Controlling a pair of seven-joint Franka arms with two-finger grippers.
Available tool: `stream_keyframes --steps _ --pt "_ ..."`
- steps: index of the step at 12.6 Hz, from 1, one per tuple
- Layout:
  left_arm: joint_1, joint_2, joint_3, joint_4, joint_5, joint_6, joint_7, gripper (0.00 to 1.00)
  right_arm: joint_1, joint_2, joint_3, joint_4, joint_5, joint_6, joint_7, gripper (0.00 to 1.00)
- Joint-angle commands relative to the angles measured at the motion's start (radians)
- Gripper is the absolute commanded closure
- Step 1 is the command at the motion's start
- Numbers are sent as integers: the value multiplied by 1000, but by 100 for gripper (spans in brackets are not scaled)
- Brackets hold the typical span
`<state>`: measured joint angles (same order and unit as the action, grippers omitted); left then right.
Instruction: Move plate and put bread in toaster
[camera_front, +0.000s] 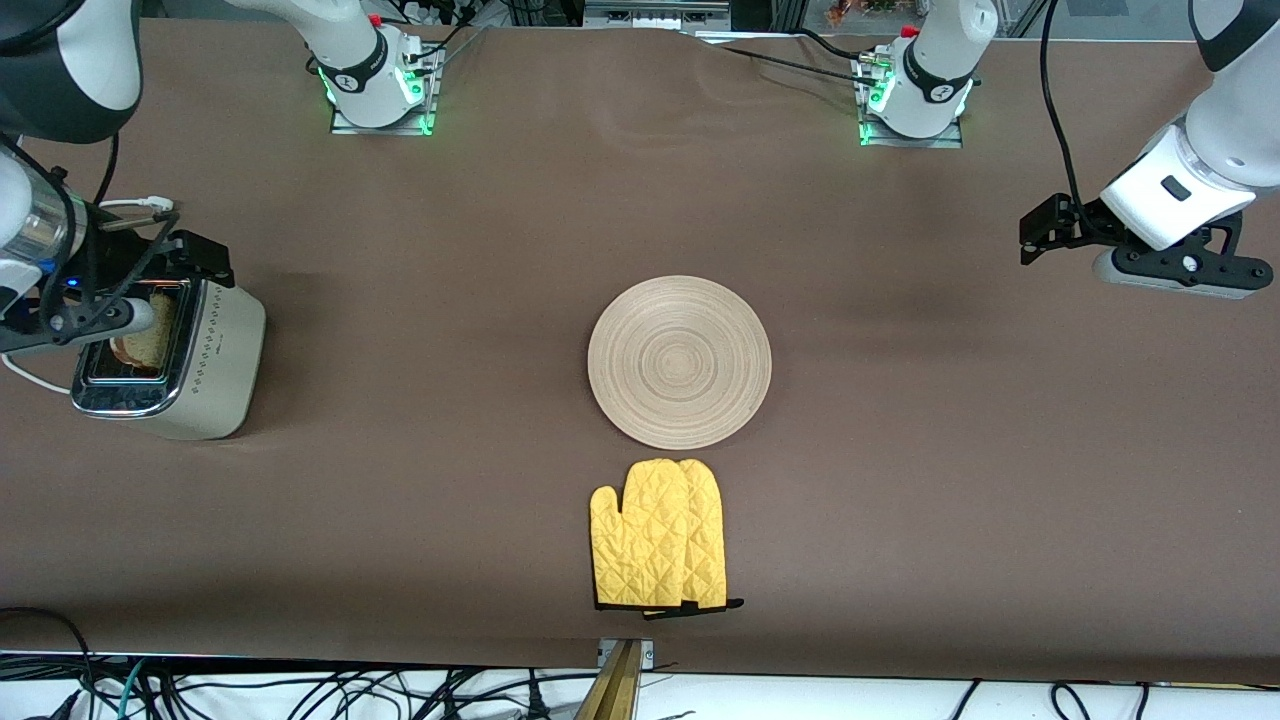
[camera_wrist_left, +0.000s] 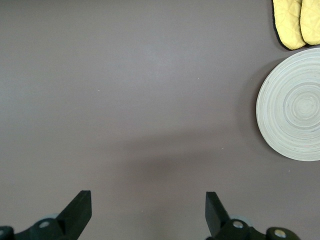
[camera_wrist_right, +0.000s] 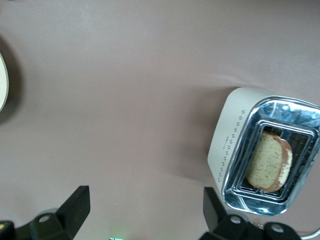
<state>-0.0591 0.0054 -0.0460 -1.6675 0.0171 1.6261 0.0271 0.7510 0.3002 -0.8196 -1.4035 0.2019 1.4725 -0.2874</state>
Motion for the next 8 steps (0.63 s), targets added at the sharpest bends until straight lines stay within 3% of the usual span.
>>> stream_keyframes --steps 1,2,3,5,8 --pt "4 15 0 35 -11 -25 10 0 18 -35 17 -35 1 35 2 0" --pt "4 15 0 35 -11 -25 10 0 -25 -67 93 -40 -24 40 8 0" --pt "4 13 0 35 -11 -26 10 0 -136 -97 200 -52 -66 42 8 0" --pt "4 15 0 35 -11 -26 10 0 -336 -168 487 -74 -229 54 14 0" --pt "2 13 -5 35 -11 -26 8 0 -543 -269 733 -196 -262 89 68 0"
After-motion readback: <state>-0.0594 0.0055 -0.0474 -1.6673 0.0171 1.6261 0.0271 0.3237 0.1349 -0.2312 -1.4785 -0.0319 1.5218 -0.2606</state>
